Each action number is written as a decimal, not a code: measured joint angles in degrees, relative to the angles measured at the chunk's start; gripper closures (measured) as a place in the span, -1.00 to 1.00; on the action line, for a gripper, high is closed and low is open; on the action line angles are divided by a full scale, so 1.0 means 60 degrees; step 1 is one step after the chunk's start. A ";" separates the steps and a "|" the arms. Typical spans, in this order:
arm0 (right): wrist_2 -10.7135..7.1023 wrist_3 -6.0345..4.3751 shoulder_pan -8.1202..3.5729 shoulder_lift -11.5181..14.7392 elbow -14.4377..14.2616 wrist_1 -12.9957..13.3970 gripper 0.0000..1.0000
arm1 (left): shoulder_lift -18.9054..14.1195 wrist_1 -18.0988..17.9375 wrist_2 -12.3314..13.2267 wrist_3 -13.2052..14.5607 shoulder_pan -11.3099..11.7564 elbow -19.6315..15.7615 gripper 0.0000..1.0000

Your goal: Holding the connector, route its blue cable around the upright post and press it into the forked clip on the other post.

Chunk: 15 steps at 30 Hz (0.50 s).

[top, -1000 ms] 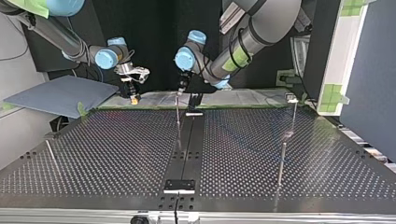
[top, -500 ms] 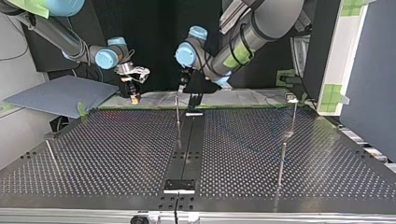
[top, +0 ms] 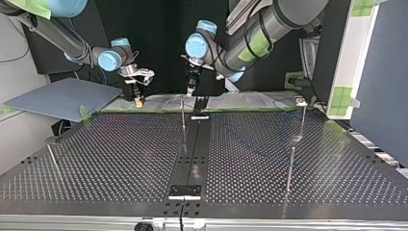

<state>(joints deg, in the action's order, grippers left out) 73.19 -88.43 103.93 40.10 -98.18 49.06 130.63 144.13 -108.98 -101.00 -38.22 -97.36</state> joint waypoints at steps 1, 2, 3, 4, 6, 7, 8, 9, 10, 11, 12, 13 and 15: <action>0.0002 0.0000 0.0001 -0.0001 0.0002 0.0000 0.96 | -0.0066 -0.0055 -0.0041 -0.0046 0.0011 -0.0067 -0.85; 0.0003 0.0000 0.0001 -0.0003 0.0001 0.0002 0.96 | -0.0132 -0.0105 -0.0076 -0.0094 0.0019 -0.0132 -0.85; 0.0003 0.0000 0.0001 -0.0004 0.0001 0.0005 0.96 | -0.0221 -0.0158 -0.0112 -0.0153 0.0026 -0.0219 -0.85; 0.0005 0.0000 0.0002 -0.0005 -0.0001 0.0007 0.96 | -0.0289 -0.0187 -0.0140 -0.0192 0.0026 -0.0289 -0.85; 0.0005 0.0000 0.0002 -0.0007 0.0000 0.0011 0.96 | -0.0450 -0.0230 -0.0208 -0.0276 0.0007 -0.0448 -0.85; 0.0005 0.0000 0.0002 -0.0007 0.0002 0.0012 0.96 | -0.0514 -0.0230 -0.0244 -0.0308 -0.0003 -0.0512 -0.85; 0.0005 0.0000 0.0001 -0.0008 0.0002 0.0013 0.96 | -0.0580 -0.0218 -0.0288 -0.0333 -0.0013 -0.0579 -0.85; 0.0005 0.0000 0.0002 -0.0010 0.0002 0.0012 0.96 | -0.0670 -0.0190 -0.0359 -0.0356 -0.0019 -0.0671 -0.85; 0.0005 0.0000 0.0002 -0.0012 0.0002 0.0011 0.96 | -0.0742 -0.0172 -0.0418 -0.0368 -0.0013 -0.0741 -0.85; 0.0005 0.0000 0.0004 -0.0013 0.0002 0.0008 0.96 | -0.0814 -0.0158 -0.0471 -0.0376 -0.0005 -0.0813 -0.85; 0.0005 0.0000 0.0007 -0.0015 0.0002 0.0009 0.96 | -0.0910 -0.0145 -0.0521 -0.0385 0.0003 -0.0910 -0.85; 0.0005 0.0000 0.0009 -0.0015 0.0002 0.0010 0.96 | -0.0979 -0.0140 -0.0548 -0.0394 0.0003 -0.0980 -0.85; 0.0006 0.0000 0.0016 -0.0016 0.0000 0.0011 0.96 | -0.1149 -0.0134 -0.0586 -0.0401 -0.0014 -0.1147 -0.85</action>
<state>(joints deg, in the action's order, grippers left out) 73.22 -88.43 104.03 40.00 -98.18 49.12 123.73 143.32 -112.49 -103.40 -38.30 -104.24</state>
